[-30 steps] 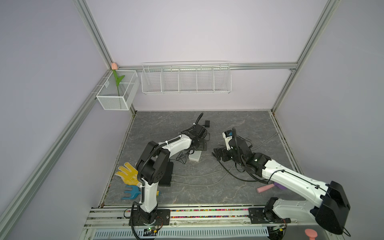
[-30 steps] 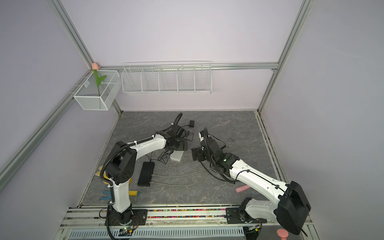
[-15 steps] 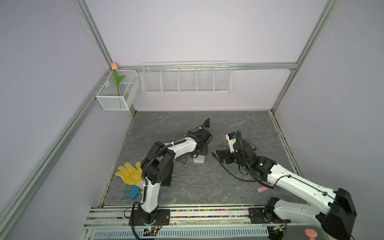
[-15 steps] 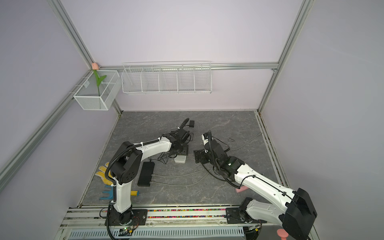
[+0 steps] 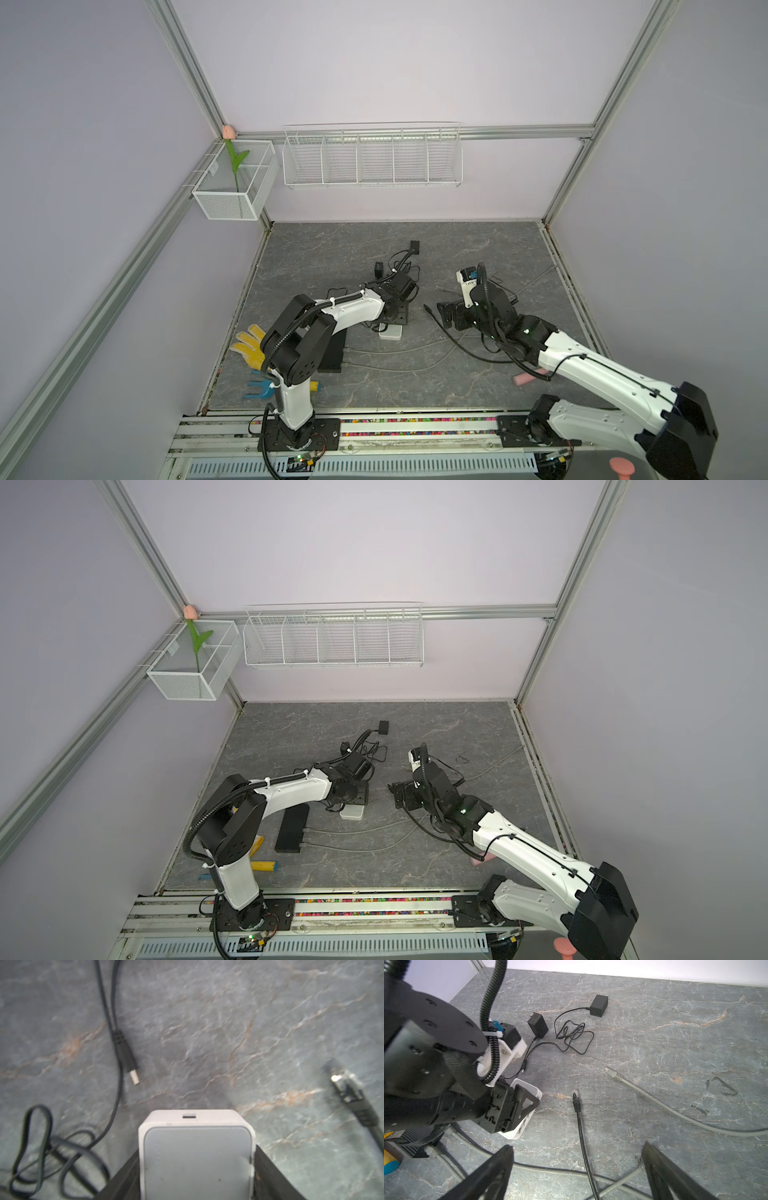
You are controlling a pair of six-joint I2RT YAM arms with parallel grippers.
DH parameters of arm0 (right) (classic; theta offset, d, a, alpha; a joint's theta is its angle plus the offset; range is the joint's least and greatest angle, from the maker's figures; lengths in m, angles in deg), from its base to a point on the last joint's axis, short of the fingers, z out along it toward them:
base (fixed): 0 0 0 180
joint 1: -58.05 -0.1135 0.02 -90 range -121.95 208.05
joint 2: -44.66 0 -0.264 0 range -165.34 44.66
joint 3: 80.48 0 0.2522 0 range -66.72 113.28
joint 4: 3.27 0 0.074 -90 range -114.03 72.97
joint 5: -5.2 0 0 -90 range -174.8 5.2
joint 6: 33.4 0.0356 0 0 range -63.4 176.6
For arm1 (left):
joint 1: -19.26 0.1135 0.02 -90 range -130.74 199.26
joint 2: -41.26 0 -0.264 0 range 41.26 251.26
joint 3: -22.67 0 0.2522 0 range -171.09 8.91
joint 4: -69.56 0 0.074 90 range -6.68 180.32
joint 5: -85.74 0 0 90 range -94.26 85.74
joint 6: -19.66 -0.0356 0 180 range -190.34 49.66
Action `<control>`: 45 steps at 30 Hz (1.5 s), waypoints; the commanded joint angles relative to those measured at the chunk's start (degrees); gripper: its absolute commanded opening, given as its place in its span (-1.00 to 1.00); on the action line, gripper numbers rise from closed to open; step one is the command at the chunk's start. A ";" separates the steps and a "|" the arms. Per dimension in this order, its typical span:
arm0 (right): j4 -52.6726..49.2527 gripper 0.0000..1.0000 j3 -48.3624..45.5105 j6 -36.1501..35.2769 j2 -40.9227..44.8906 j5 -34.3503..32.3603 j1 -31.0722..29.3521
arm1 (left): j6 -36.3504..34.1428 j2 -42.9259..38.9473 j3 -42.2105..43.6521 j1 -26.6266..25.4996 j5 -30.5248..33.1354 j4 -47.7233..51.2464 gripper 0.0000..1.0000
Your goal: Insert the plug into the switch port
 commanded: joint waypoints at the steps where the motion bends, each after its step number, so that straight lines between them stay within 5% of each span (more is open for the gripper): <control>1: -1.56 0.95 2.52 -1.77 -3.48 1.55 0.89 | 0.34 -0.74 1.82 -0.09 1.69 3.66 0.24; 3: -3.07 0.90 5.35 -2.92 -7.23 3.11 1.18 | 0.49 -1.38 1.74 0.06 2.11 4.08 0.58; 5: -5.08 0.82 9.32 -4.15 -11.23 4.05 1.58 | 0.59 -2.10 1.47 0.75 3.00 4.83 0.68; 14: -11.43 0.58 27.42 -9.24 -31.17 11.65 2.39 | -0.18 -9.15 8.28 9.22 -4.31 -0.54 0.69; 23: -16.76 0.32 44.78 -10.33 -49.15 16.16 1.82 | 0.12 -17.36 11.66 10.98 -8.70 -1.50 0.78; 45: -30.74 0.13 76.52 -11.96 -76.57 13.19 -3.86 | 5.48 -49.23 27.72 17.07 -6.79 3.05 0.75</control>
